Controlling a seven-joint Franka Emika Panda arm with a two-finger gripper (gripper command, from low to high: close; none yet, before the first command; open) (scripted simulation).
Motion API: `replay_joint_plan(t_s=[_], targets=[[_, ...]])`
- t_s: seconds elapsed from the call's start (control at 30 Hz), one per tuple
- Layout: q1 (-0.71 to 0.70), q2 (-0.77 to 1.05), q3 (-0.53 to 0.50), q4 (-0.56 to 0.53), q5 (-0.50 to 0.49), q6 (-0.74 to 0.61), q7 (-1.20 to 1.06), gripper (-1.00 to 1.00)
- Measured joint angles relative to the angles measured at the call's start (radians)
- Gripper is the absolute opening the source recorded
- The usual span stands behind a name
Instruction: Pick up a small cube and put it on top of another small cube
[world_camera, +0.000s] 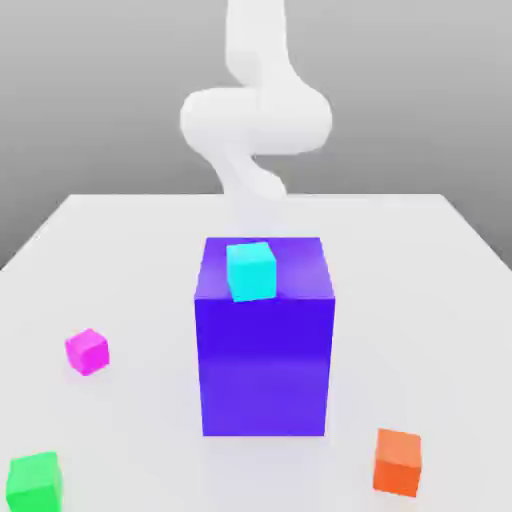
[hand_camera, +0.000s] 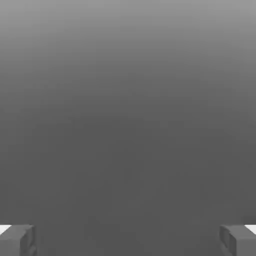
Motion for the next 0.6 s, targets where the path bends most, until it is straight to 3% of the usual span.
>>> replay_joint_plan(t_s=[0.6], targets=[[-0.458, 0.450, -0.028, -0.321, -0.004, 0.324, 0.794, 0.00]])
